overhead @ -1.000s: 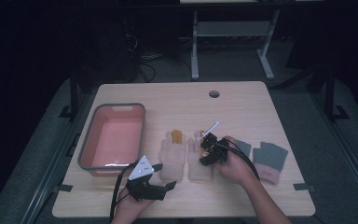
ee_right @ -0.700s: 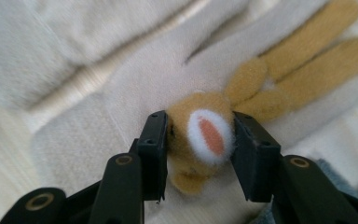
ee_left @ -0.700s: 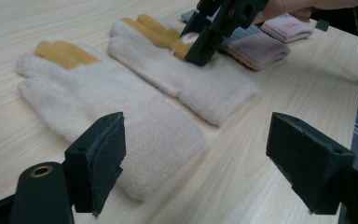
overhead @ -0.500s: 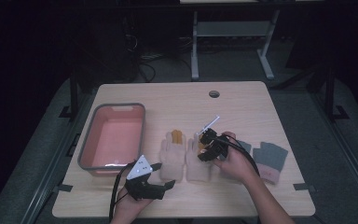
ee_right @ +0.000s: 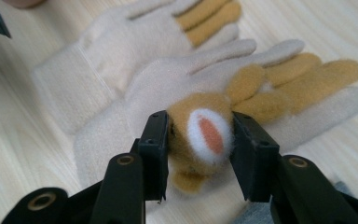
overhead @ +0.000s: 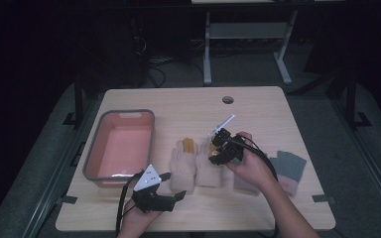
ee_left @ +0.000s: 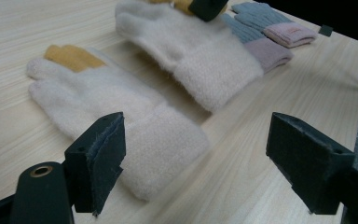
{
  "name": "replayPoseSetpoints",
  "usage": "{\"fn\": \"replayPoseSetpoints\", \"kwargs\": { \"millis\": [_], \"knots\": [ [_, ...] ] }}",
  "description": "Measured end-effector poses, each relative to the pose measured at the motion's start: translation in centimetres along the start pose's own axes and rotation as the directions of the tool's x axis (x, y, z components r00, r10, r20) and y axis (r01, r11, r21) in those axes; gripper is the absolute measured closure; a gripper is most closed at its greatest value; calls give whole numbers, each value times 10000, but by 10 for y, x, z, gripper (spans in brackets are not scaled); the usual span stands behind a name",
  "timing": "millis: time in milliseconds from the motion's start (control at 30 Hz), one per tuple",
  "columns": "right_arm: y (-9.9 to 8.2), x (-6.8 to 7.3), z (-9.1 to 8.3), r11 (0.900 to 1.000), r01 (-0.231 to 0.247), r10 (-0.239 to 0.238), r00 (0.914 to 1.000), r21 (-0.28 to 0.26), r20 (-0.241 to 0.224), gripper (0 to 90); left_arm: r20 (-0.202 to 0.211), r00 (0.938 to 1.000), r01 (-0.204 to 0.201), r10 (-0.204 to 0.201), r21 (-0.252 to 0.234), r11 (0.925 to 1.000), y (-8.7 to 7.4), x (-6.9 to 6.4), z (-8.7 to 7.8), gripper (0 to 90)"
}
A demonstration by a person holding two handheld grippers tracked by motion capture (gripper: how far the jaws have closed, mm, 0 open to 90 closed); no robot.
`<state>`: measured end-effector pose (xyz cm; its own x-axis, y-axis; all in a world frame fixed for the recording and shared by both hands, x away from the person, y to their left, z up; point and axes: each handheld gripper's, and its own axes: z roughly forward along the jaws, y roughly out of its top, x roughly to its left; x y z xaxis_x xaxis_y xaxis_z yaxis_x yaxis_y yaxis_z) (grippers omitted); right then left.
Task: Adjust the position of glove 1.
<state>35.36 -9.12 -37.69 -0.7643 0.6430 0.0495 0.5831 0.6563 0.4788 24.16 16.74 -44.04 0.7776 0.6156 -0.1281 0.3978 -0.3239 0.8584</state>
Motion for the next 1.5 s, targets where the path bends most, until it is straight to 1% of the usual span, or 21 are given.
{"fn": "replayPoseSetpoints", "kwargs": {
  "millis": [100, 167, 267, 367, 533, 767, 800, 1000, 1067, 1133, 1167, 1267, 1367, 1433, 1467, 1500],
  "knots": [
    [5, 3, -5, 9998, 181, -180, 9998, -130, 39, 596, -44, 10000, 79, -79, -36, 10000, 0, 0, -1, 199],
    [10, 6, -8, 9997, 194, -193, 9998, -160, 62, 596, -84, 9999, 67, -67, -25, 10000, 1, 1, -2, 199],
    [17, 10, -11, 9993, 278, -278, 9996, -264, 1, 597, -144, 9998, 120, -123, -192, 9997, 1, 0, -4, 199],
    [23, 14, -11, 9980, 519, -521, 9986, -373, -43, 597, -218, 9997, 135, -141, -281, 9995, 1, -1, -6, 199],
    [34, 22, -6, 9961, 749, -759, 9969, -464, -197, 596, -255, 9996, 98, -106, -299, 9995, 2, 0, -8, 199],
    [48, 35, 7, 9938, 1024, -1042, 9937, -438, -422, 596, -317, 9995, 36, -47, -373, 9993, 2, 1, -9, 199],
    [49, 36, 10, 9939, 1027, -1044, 9935, -398, -455, 597, -292, 9994, 167, -179, -420, 9990, 2, 1, -8, 199],
    [56, 42, 24, 9931, 1153, -1165, 9916, -235, -568, 596, -280, 9994, 212, -224, -415, 9989, 2, 2, -9, 199],
    [57, 43, 29, 9935, 1125, -1132, 9920, -149, -565, 596, -282, 9993, 223, -235, -423, 9989, 1, 2, -9, 199],
    [57, 43, 35, 9941, 1079, -1081, 9923, -68, -608, 596, -317, 9995, 80, -90, -331, 9994, 2, 4, -9, 199],
    [57, 43, 37, 9945, 1043, -1043, 9927, -37, -603, 595, -308, 9994, 162, -175, -400, 9991, 2, 3, -9, 199],
    [55, 42, 47, 9957, 930, -925, 9934, 51, -678, 593, -303, 9992, 234, -247, -406, 9989, 1, 4, -9, 199],
    [51, 40, 58, 9953, 915, -893, 9938, 315, -663, 586, -296, 9991, 284, -295, -362, 9989, 1, 4, -9, 199],
    [48, 38, 65, 9956, 830, -795, 9940, 444, -756, 573, -284, 9991, 317, -327, -331, 9989, 1, 4, -9, 199],
    [47, 38, 68, 9952, 771, -720, 9940, 598, -825, 561, -297, 9991, 304, -314, -335, 9990, 1, 4, -9, 199],
    [45, 38, 70, 9947, 791, -735, 9938, 664, -828, 547, -305, 9990, 316, -326, -332, 9989, 1, 4, -9, 199]
  ]
}}
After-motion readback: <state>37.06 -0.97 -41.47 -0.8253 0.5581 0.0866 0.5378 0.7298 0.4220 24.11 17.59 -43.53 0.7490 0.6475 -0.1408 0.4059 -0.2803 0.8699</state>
